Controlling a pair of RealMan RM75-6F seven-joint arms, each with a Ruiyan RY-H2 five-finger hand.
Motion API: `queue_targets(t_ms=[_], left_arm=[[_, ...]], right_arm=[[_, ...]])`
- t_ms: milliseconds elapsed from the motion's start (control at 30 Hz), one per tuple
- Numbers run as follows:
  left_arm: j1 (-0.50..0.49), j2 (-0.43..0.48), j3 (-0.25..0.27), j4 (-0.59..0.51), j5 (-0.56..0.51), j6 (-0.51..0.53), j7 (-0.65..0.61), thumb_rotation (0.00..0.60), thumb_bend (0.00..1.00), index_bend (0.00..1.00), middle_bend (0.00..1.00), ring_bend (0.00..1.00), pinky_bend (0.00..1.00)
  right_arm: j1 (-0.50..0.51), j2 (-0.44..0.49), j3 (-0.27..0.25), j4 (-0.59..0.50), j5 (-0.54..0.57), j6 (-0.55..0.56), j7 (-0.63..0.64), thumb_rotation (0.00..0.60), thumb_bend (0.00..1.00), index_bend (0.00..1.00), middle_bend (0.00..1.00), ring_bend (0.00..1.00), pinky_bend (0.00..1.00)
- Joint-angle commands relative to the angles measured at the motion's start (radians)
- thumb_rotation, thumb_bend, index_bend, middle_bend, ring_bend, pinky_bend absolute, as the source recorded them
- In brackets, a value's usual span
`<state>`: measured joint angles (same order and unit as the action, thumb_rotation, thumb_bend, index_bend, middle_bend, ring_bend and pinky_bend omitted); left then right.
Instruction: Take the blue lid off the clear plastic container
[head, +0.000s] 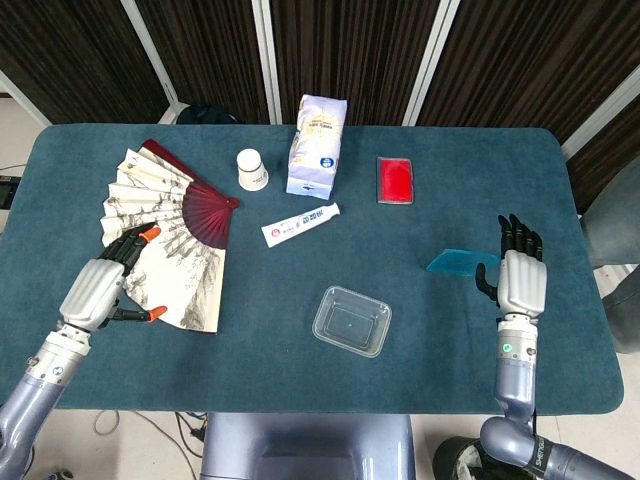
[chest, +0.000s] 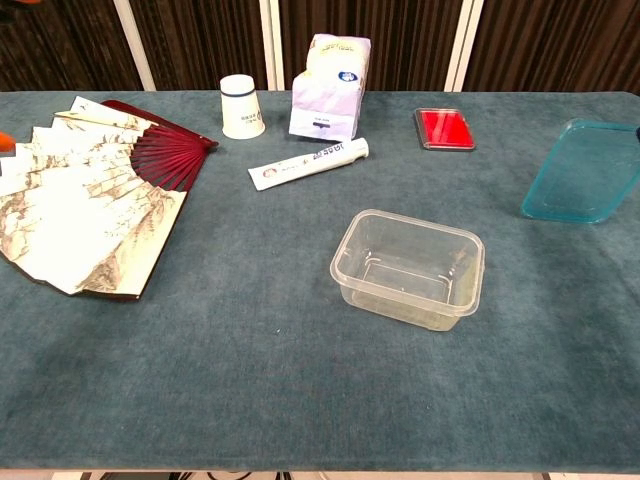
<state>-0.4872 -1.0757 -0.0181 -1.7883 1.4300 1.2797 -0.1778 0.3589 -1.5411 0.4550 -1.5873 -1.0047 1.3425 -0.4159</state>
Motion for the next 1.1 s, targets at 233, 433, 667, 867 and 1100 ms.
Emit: queue_targets(t_ms=[233,433,667,867,1100], left_arm=[[0.132,0.049,0.085,-0.029,0.038,0.112,0.054,0.600,0.00,0.00,0.00,0.00,0.10],[0.231,0.055,0.141,-0.013,0.086,0.209,0.103,0.600,0.00,0.00,0.00,0.00,0.07],[0.324,0.021,0.180,0.077,0.142,0.306,0.189,0.600,0.00,0.00,0.00,0.00,0.05],[0.359,-0.014,0.157,0.164,0.171,0.372,0.238,0.600,0.00,0.00,0.00,0.00,0.01],[0.372,-0.034,0.136,0.186,0.152,0.367,0.230,0.600,0.00,0.00,0.00,0.00,0.00]], right_arm=[[-0.085,0.130,-0.045,-0.115,-0.054,0.026,0.072,0.600,0.43,0.00,0.00,0.00,0.00],[-0.191,0.264,-0.187,-0.215,-0.197,0.047,0.132,0.600,0.33,0.00,0.00,0.00,0.00],[-0.297,0.387,-0.337,-0.189,-0.408,0.125,0.222,0.600,0.32,0.00,0.00,0.00,0.00],[-0.321,0.409,-0.372,-0.111,-0.496,0.176,0.260,0.600,0.32,0.00,0.00,0.00,0.00],[-0.321,0.394,-0.366,-0.076,-0.497,0.189,0.278,0.600,0.32,0.00,0.00,0.00,0.00]])
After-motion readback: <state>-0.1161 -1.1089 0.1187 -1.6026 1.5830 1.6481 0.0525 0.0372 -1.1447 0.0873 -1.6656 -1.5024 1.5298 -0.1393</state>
